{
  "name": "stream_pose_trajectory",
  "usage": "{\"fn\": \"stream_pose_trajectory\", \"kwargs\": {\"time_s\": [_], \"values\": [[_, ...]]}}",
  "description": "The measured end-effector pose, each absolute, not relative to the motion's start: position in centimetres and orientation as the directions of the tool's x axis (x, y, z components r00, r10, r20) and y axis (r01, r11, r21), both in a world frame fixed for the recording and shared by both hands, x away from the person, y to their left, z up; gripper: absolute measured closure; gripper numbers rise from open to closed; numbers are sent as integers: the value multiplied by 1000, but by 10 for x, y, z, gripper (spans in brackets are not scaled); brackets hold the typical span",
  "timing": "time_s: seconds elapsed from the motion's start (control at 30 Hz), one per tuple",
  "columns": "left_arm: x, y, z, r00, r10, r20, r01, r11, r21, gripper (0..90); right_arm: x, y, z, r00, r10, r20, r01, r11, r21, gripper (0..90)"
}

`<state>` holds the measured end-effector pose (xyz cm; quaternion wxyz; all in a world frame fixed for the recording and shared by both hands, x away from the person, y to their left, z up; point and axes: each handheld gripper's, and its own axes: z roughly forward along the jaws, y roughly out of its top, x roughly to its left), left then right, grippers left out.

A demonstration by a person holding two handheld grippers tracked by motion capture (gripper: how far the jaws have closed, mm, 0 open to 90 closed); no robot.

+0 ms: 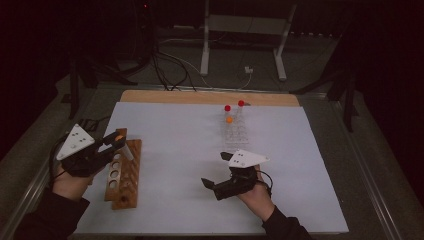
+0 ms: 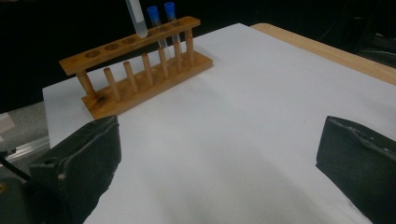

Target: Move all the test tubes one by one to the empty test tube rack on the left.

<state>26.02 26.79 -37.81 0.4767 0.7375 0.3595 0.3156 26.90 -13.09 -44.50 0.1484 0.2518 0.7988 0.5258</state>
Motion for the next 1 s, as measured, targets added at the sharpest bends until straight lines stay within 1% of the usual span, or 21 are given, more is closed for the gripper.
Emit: {"fn": "stream_pose_trajectory", "kwargs": {"time_s": [0.23, 0.43, 0.63, 1.0], "values": [[266, 286, -384, 482, 867, 128, 254, -278, 926, 720, 269, -131, -445, -830, 557, 28, 246, 321, 914, 0], [273, 300, -394, 438, 892, 109, 282, -251, 926, 720, 269, -131, -445, -829, 558, 27, 247, 322, 914, 0], [279, 302, -406, 434, 897, 86, 316, -241, 918, 720, 269, -131, -446, -830, 557, 29, 251, 326, 912, 0], [284, 295, -428, 442, 892, 90, 360, -268, 893, 720, 270, -132, -445, -829, 558, 30, 251, 324, 912, 0]]}}
